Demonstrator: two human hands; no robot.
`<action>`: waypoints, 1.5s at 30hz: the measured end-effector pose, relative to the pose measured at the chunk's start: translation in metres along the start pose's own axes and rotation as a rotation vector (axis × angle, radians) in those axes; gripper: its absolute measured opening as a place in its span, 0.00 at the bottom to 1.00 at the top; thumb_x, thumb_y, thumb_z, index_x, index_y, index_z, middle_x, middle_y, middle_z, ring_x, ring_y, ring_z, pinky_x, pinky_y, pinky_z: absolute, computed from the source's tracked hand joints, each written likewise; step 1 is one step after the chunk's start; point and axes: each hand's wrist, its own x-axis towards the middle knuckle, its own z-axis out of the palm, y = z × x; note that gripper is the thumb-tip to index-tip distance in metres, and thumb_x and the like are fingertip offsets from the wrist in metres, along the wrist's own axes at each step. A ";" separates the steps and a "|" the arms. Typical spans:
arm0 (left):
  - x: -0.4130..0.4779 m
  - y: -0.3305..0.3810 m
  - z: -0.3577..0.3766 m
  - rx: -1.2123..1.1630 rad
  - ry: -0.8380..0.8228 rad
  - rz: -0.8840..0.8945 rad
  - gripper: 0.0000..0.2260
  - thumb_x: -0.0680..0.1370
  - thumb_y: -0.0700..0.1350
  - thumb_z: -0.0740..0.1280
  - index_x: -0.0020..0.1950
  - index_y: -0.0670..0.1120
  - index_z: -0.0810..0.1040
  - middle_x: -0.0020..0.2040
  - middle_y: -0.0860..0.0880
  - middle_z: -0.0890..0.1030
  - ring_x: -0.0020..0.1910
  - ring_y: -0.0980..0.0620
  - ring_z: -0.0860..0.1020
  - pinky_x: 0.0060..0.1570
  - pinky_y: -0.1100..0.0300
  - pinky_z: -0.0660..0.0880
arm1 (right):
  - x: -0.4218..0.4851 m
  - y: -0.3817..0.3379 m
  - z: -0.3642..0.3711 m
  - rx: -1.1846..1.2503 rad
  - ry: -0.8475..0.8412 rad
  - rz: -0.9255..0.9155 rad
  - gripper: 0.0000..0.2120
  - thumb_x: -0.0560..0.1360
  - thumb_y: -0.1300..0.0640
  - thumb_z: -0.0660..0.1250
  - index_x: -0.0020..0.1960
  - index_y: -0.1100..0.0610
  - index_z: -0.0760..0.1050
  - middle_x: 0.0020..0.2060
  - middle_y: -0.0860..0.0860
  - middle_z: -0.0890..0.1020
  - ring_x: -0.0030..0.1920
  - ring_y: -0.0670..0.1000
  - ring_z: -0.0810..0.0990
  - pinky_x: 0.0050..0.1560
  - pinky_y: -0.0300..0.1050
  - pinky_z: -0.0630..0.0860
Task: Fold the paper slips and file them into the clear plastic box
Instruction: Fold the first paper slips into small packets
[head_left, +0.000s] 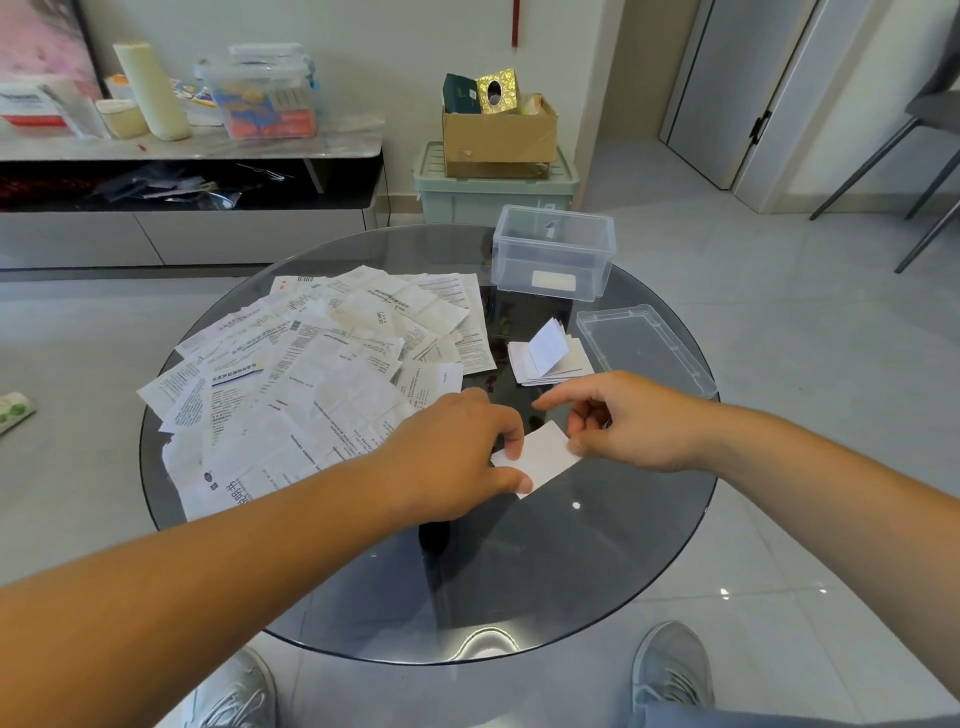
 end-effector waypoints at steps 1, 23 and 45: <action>-0.001 0.000 0.000 0.008 0.007 0.007 0.13 0.75 0.60 0.71 0.54 0.57 0.75 0.53 0.54 0.73 0.51 0.55 0.73 0.51 0.58 0.74 | 0.000 -0.003 0.002 -0.038 -0.003 -0.005 0.20 0.77 0.56 0.69 0.67 0.43 0.74 0.43 0.47 0.79 0.43 0.46 0.77 0.49 0.44 0.77; 0.005 -0.010 -0.011 -0.144 0.013 0.006 0.08 0.77 0.56 0.69 0.45 0.53 0.80 0.43 0.55 0.78 0.42 0.57 0.77 0.46 0.56 0.78 | -0.010 -0.020 0.017 -0.095 0.037 -0.048 0.06 0.75 0.56 0.72 0.46 0.48 0.77 0.40 0.44 0.80 0.41 0.43 0.78 0.45 0.41 0.78; 0.000 0.007 -0.011 -0.005 -0.109 0.037 0.21 0.71 0.59 0.77 0.60 0.54 0.77 0.48 0.58 0.74 0.46 0.58 0.75 0.48 0.61 0.76 | -0.024 -0.026 0.013 -0.205 -0.067 -0.031 0.12 0.70 0.51 0.78 0.41 0.48 0.73 0.39 0.43 0.78 0.40 0.44 0.76 0.39 0.38 0.73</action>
